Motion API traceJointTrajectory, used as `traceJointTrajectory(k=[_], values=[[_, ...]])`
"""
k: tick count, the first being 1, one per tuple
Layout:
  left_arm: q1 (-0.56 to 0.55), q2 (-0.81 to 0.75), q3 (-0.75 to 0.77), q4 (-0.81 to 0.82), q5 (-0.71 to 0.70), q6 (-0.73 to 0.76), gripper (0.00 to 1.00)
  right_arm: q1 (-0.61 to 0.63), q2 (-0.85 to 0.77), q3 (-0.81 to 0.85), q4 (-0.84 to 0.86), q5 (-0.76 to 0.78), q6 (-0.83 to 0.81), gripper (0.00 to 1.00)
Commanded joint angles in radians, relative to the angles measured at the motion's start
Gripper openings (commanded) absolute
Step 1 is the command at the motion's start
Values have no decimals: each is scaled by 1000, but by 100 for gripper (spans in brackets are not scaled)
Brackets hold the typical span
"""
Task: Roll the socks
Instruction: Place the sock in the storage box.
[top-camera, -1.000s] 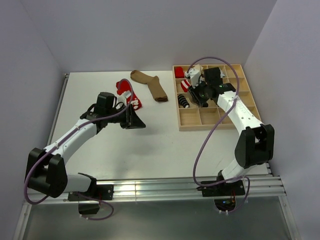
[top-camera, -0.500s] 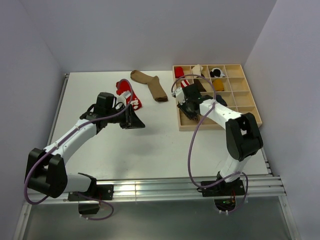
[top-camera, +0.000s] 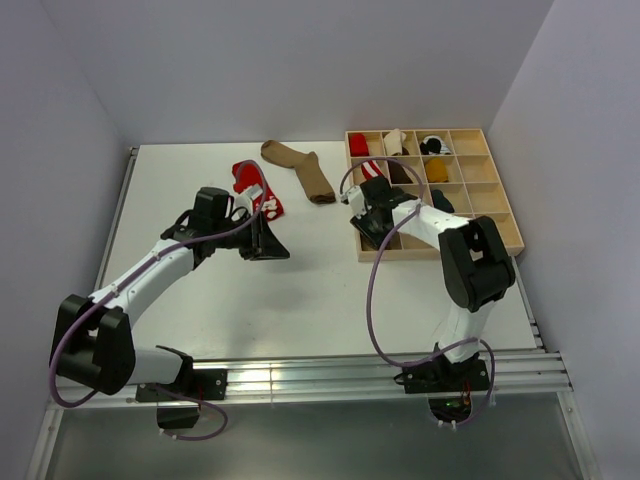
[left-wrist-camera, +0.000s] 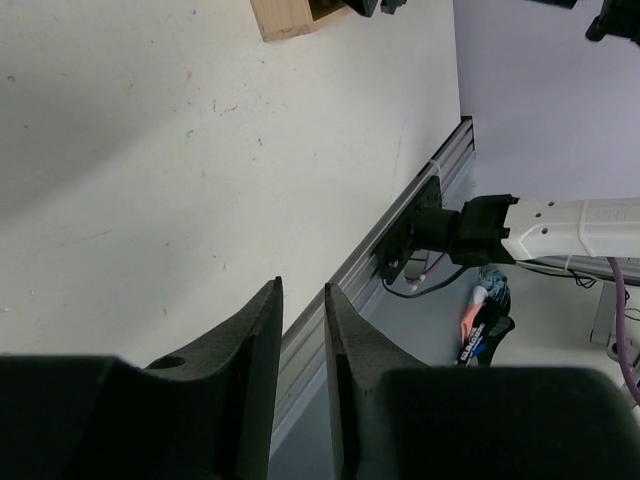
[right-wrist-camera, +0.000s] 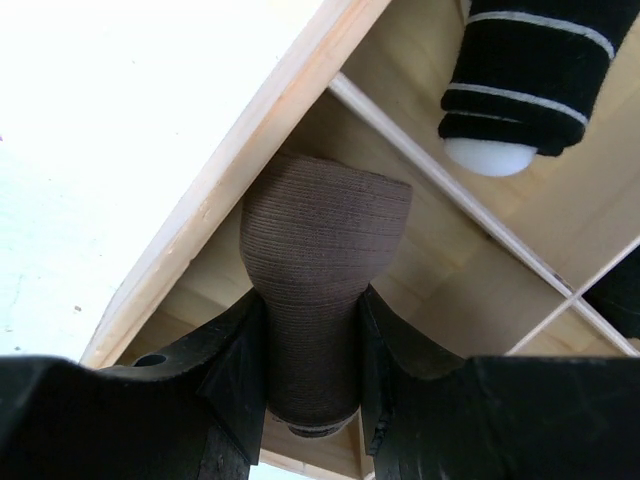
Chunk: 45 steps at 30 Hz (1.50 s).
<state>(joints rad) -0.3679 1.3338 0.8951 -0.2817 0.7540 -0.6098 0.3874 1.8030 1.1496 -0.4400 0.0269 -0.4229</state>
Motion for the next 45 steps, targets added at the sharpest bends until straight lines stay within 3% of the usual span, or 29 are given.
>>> traceJointTrajectory(k=[1, 9, 15, 24, 45], values=[[4, -1, -5, 22, 13, 30, 28, -19, 36, 56, -35, -116, 49, 9], [4, 19, -4, 19, 19, 36, 28, -103, 117, 140, -124, -280, 85, 15], [4, 45, 7, 15, 22, 44, 28, -124, 108, 145, -147, -312, 81, 22], [4, 56, 7, 13, 19, 47, 28, -124, 84, 173, -192, -297, 85, 53], [6, 62, -4, 15, 18, 51, 27, -124, 42, 251, -319, -340, 73, 61]])
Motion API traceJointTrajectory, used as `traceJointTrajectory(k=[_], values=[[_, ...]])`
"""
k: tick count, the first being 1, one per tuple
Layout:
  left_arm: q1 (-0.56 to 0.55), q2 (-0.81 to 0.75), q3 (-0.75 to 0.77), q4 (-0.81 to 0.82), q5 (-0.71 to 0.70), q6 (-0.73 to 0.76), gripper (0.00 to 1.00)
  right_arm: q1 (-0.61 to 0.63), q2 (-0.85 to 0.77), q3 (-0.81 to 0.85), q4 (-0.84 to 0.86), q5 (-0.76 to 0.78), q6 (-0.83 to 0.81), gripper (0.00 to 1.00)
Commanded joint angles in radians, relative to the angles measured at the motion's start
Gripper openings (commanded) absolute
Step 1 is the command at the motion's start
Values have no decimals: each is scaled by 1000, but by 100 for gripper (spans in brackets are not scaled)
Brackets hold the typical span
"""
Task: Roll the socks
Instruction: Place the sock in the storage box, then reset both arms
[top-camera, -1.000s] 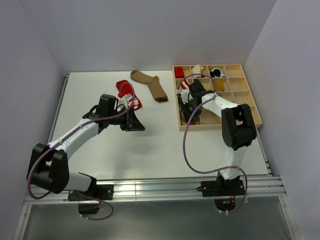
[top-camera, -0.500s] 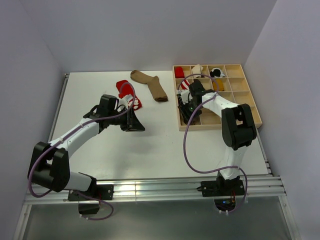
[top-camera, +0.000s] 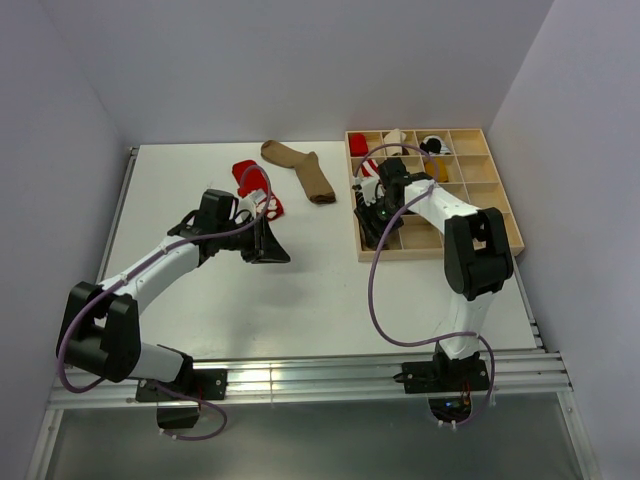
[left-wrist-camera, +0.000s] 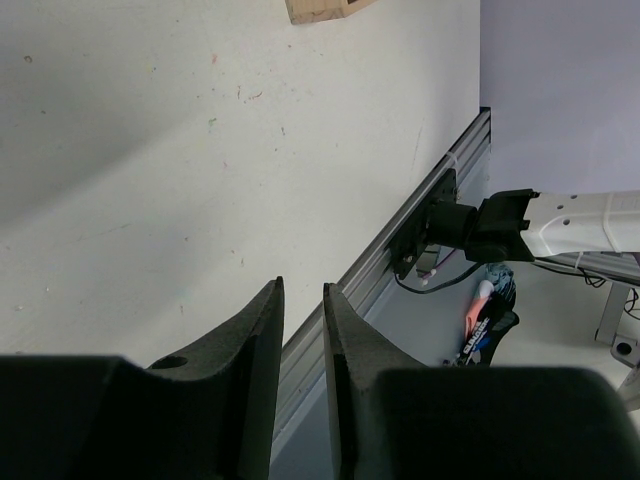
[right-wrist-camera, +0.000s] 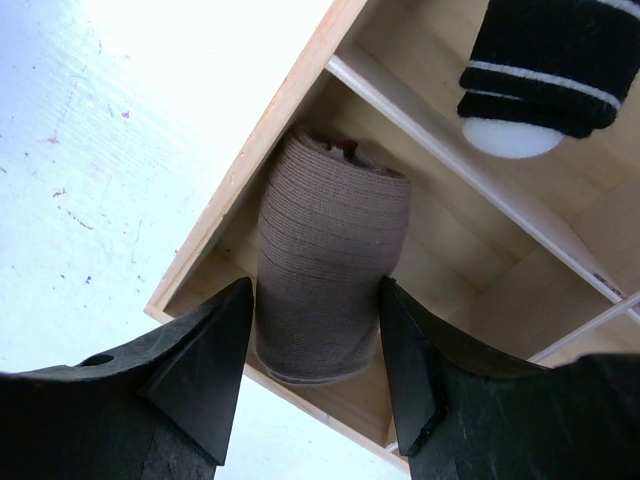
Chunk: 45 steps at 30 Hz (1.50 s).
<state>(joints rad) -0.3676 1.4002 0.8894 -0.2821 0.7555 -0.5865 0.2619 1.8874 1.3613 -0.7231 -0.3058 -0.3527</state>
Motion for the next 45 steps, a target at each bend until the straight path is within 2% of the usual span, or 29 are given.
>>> traceJointTrajectory(k=[1, 10, 22, 27, 30, 34, 40, 45], values=[[4, -4, 3, 15, 16, 28, 27, 0, -42, 41, -38, -6, 4, 61], [4, -7, -3, 20, 16, 27, 27, -13, -56, 65, -47, 25, 6, 63], [4, 0, -3, 21, 16, 25, 27, -36, -80, 157, -134, -47, -11, 67], [4, -4, -4, 20, 16, 27, 28, -36, -140, 168, -150, -75, -15, 67], [4, -15, -10, 26, 15, 27, 27, -39, -209, 194, -171, -114, -17, 67], [4, -38, -20, 31, -1, 31, 27, -44, -379, 176, -131, -136, 3, 68], [4, -138, -36, 26, -85, 33, 29, -53, -615, 78, -18, -122, 41, 74], [4, -152, -37, 27, -91, 30, 30, -53, -718, -2, 11, -101, 44, 75]])
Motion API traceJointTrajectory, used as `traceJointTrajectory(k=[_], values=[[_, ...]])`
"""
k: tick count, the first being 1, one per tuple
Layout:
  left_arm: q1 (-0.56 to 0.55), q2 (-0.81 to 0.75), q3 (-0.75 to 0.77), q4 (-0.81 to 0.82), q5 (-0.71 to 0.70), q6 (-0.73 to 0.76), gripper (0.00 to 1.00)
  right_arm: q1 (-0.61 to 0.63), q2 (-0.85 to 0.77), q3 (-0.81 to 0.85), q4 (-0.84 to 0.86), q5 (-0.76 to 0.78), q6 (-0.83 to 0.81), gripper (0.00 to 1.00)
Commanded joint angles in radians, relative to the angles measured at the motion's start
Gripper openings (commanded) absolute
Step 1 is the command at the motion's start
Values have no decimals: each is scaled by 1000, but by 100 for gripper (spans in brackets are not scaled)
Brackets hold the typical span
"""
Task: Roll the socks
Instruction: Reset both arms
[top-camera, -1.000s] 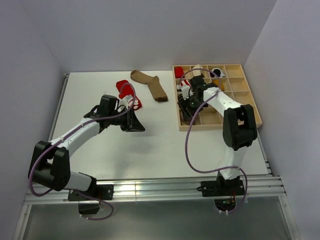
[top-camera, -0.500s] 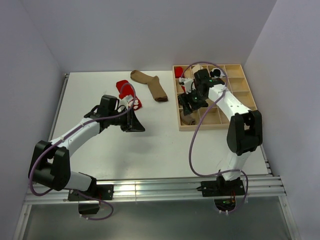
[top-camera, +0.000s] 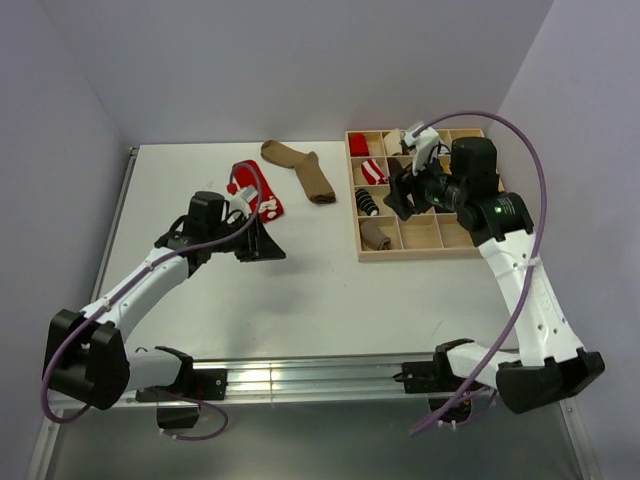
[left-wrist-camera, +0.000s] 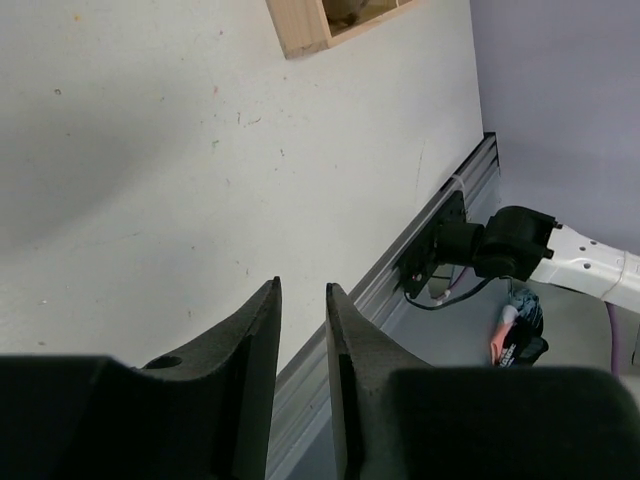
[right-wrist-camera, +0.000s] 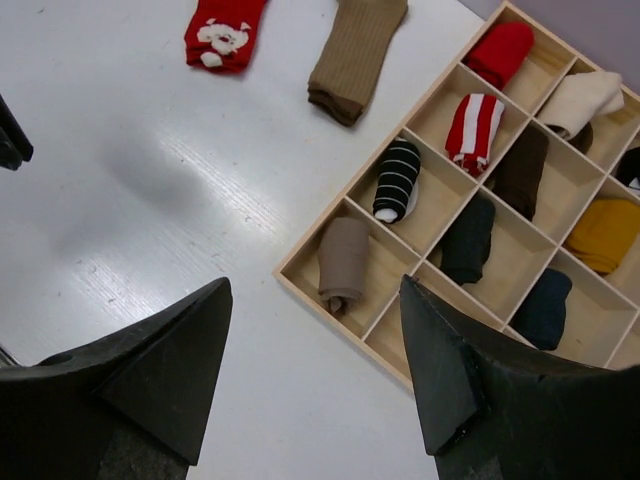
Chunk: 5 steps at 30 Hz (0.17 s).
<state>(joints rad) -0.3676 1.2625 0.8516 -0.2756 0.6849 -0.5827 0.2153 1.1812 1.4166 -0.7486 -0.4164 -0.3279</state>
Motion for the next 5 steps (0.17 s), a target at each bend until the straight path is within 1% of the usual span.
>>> traceJointTrajectory(k=[1, 4, 5], values=[[4, -14, 0, 24, -18, 24, 30, -8, -40, -68, 43, 10, 20, 75], [4, -17, 3, 26, -19, 24, 31, -7, -69, -93, 54, 14, 24, 76], [4, -17, 4, 24, -16, 26, 31, -8, -75, -100, 58, 16, 23, 78]])
